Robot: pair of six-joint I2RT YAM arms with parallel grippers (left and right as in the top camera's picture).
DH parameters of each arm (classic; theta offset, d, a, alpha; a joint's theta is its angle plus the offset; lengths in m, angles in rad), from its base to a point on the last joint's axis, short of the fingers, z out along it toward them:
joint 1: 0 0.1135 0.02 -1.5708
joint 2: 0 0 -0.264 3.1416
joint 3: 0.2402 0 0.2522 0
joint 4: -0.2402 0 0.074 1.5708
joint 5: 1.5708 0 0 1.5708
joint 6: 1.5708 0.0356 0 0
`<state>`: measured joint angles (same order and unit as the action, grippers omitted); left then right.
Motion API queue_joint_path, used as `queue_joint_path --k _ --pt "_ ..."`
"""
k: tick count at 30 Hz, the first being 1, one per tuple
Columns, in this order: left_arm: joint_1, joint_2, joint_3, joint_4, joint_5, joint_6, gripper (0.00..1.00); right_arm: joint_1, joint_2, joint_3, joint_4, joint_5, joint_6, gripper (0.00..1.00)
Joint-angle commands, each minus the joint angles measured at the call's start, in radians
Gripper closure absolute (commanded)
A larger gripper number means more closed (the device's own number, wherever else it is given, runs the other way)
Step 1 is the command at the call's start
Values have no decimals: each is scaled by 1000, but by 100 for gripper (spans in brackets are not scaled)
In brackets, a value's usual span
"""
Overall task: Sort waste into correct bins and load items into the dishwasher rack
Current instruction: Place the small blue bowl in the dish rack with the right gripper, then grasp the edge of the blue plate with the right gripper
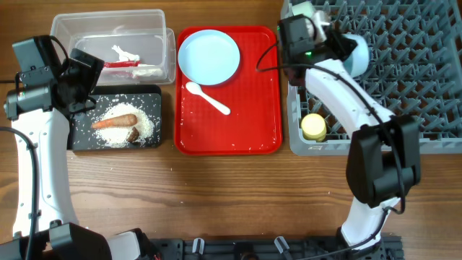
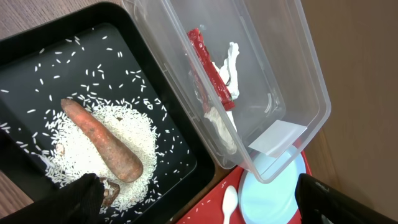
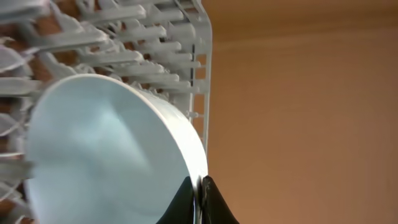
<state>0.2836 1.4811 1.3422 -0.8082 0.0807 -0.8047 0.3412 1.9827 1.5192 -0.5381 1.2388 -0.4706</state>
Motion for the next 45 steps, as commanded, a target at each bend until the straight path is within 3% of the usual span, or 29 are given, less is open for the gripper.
queue_joint_path --k 1,2,3,4,5,6,15,20,22,26,29,31,34,36,40,45 --pt "-1 -5 8 0 8 20 0 44 24 -6 -2 -17 -45 88" --pt "-1 -5 8 0 8 20 0 54 24 -6 -2 -16 -58 79" --pt "-1 -5 8 0 8 20 0 61 24 -6 -1 -16 -66 54" --pt "-1 -5 8 0 8 20 0 66 24 -6 -1 -16 -79 36" --pt "-1 -5 8 0 8 20 0 71 24 -6 -1 -16 -81 8" --pt "-1 -5 8 0 8 20 0 75 24 -6 1 -16 -80 0" --pt "-1 -5 8 0 8 20 0 91 -28 9 63 -119 -59 0" --pt "-1 -5 8 0 8 20 0 105 -137 48 74 -365 27 0" --pt "-1 -5 8 0 8 20 0 110 -184 51 74 -506 106 0" --pt "-1 -5 8 0 8 20 0 112 -271 51 47 -1118 358 0" --pt "-1 -5 8 0 8 19 0 111 -276 47 64 -1483 456 0" --pt "-1 -5 8 0 8 20 0 111 -256 31 126 -1586 533 0" --pt "-1 -5 8 0 8 20 0 119 -183 21 196 -1516 692 1" --pt "-1 -5 8 0 8 20 0 122 -116 21 219 -1407 800 6" --pt "-1 -5 8 0 8 20 0 126 11 26 226 -1251 946 6" --pt "-1 -5 8 0 8 20 0 130 146 44 246 -1217 1078 1"
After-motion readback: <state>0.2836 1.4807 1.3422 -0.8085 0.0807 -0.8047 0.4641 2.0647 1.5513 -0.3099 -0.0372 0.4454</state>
